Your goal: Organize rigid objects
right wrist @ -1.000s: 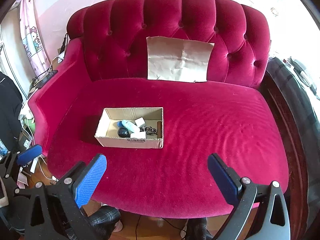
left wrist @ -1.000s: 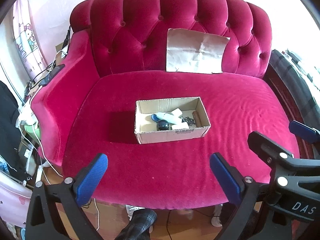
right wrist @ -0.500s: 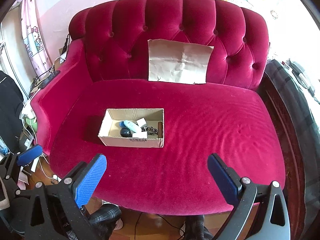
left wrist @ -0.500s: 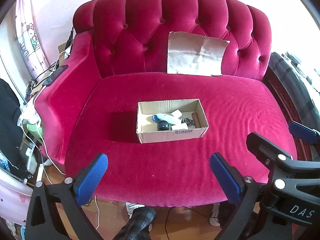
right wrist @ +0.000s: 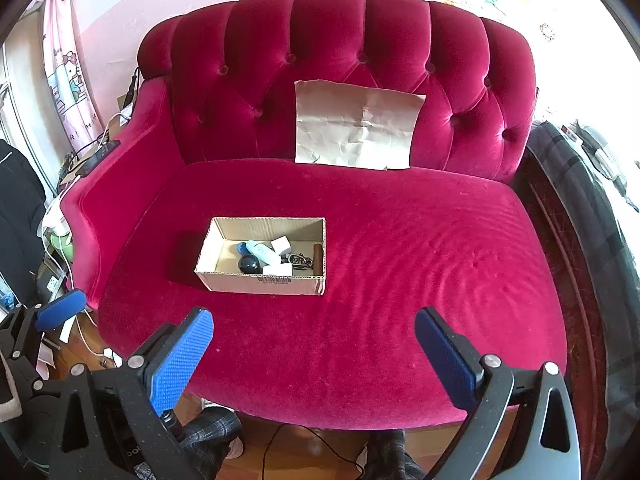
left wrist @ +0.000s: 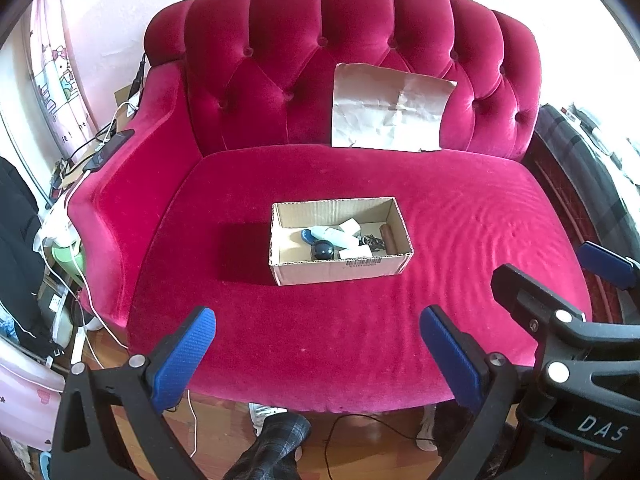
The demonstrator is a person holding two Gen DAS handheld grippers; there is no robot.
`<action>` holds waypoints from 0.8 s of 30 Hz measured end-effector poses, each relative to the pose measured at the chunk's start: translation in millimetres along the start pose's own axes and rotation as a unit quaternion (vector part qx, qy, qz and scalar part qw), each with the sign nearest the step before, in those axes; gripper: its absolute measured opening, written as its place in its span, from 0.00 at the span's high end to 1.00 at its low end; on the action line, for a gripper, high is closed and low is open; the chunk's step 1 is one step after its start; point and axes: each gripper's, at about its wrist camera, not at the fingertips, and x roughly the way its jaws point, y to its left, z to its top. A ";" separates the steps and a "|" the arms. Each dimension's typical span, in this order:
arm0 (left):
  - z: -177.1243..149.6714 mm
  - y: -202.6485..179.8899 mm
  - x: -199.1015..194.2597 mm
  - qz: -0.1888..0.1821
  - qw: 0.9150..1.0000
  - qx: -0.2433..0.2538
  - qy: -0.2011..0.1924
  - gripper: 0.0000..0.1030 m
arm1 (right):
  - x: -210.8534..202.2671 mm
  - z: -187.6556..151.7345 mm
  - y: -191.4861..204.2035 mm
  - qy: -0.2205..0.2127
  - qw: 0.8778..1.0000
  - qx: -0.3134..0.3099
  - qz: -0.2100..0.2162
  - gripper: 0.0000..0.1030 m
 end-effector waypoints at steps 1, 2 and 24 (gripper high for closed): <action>0.3 -0.3 -0.4 -0.001 1.000 0.000 0.000 0.00 | -0.6 -0.1 0.1 0.000 1.000 0.000 0.000 0.00; 0.5 -0.5 -0.8 -0.002 1.000 0.000 0.000 0.00 | -1.0 -0.2 -0.2 -0.001 1.000 0.001 0.001 0.00; 2.8 -2.8 -5.8 0.000 1.000 0.002 -0.010 0.00 | -6.6 2.4 -2.5 -0.011 1.000 0.005 0.003 0.00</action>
